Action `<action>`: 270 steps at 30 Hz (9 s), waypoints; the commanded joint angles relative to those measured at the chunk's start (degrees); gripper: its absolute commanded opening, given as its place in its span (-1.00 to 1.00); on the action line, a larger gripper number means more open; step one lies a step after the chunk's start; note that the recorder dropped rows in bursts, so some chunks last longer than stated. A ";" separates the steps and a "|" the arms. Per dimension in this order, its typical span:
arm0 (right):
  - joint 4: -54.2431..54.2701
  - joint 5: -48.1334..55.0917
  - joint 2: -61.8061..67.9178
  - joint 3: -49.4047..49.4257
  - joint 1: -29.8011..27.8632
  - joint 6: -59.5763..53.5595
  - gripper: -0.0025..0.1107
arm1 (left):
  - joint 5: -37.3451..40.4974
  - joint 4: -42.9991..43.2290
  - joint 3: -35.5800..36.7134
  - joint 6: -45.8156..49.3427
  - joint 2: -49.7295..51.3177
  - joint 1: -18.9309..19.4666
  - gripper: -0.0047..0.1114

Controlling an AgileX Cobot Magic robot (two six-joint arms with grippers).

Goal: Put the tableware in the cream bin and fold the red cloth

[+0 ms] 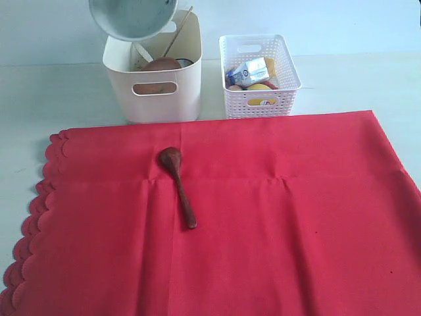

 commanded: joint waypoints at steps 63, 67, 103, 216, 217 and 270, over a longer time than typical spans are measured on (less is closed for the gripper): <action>6.22 18.48 -1.20 1.54 4.05 -3.56 -0.33 | -0.51 -0.32 0.14 -0.34 -0.31 -0.20 -0.92; 9.37 18.48 -1.33 6.24 4.05 -5.03 -0.33 | -0.51 -0.32 0.14 -0.34 -0.31 -0.20 -0.92; 13.00 1.16 5.83 31.83 6.42 -1.38 -0.34 | -0.51 -0.32 0.14 -0.34 -0.31 -0.20 -0.92; 3.15 18.48 -15.03 26.39 4.25 -7.30 -0.96 | -0.51 -0.32 0.14 -0.33 -0.31 -0.23 -0.92; 3.15 18.48 -15.85 27.41 4.25 -7.28 -0.96 | -0.51 -0.32 0.14 -0.33 -0.31 -0.23 -0.92; -0.44 1.64 -99.37 90.67 4.25 -0.68 -0.96 | -0.51 -0.32 0.14 -0.33 -0.31 -0.23 -0.92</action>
